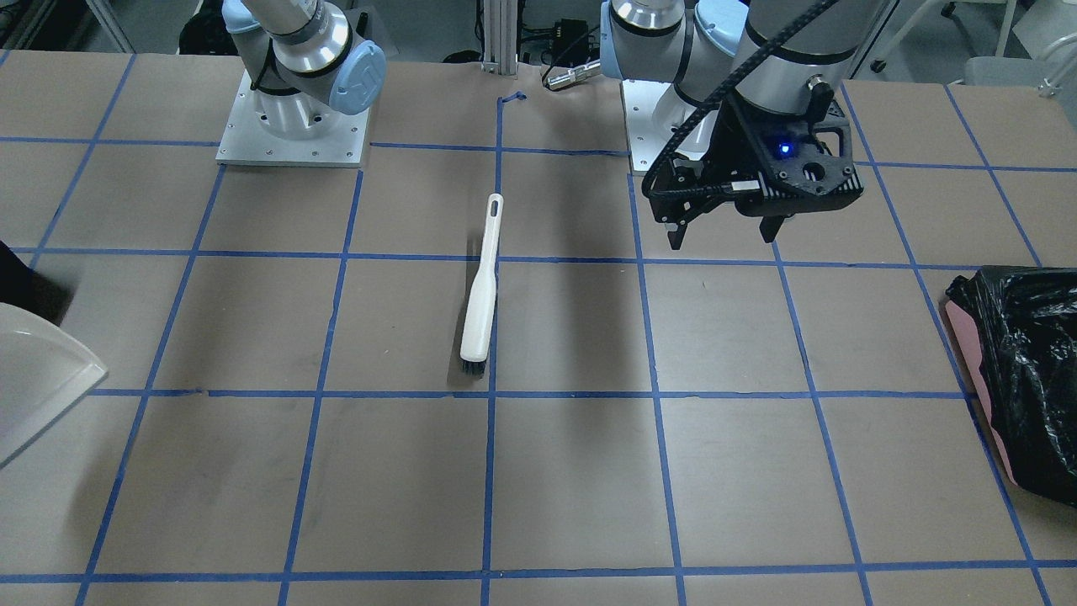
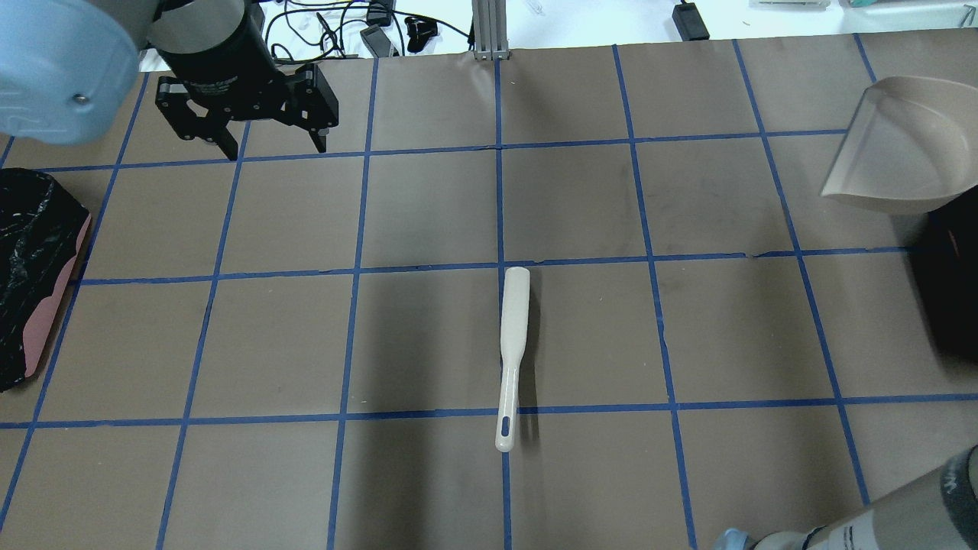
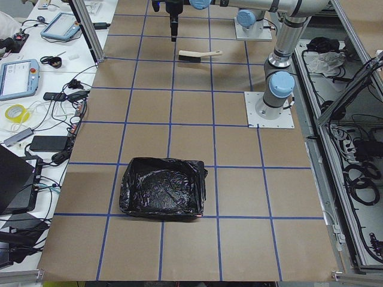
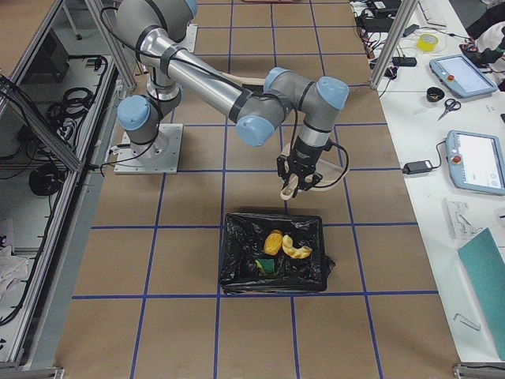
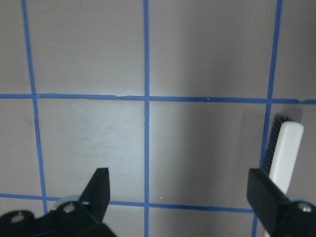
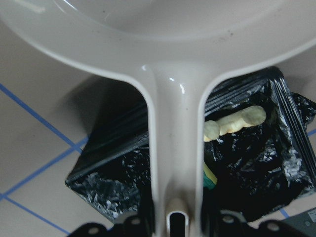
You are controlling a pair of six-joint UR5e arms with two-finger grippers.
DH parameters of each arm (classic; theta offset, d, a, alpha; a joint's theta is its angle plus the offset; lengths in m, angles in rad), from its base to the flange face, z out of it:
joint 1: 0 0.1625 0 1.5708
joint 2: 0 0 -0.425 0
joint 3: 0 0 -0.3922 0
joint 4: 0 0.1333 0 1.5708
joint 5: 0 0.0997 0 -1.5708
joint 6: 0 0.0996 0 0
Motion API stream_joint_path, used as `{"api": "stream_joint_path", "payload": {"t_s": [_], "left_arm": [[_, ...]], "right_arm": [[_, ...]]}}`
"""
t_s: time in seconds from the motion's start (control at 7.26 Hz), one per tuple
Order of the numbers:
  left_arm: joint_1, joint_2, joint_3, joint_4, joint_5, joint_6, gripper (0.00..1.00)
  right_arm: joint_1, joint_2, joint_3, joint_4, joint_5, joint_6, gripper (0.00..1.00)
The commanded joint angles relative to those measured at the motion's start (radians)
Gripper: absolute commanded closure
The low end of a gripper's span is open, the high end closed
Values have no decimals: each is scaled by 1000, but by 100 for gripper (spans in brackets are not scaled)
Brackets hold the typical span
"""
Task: Sweep and dump trash in nearest bin
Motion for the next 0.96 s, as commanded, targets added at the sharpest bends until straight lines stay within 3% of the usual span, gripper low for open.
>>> {"api": "stream_joint_path", "payload": {"t_s": [0.0, 0.28, 0.69, 0.83], "left_arm": [[47, 32, -32, 16, -16, 100, 0], [60, 49, -62, 18, -13, 157, 0], [61, 83, -90, 16, -9, 191, 0], [64, 81, -90, 15, -3, 191, 0]], "right_arm": [[115, 13, 1, 73, 89, 296, 100], [217, 39, 1, 154, 206, 509, 100], [425, 44, -1, 165, 256, 845, 100], [459, 54, -1, 177, 345, 944, 100]]}}
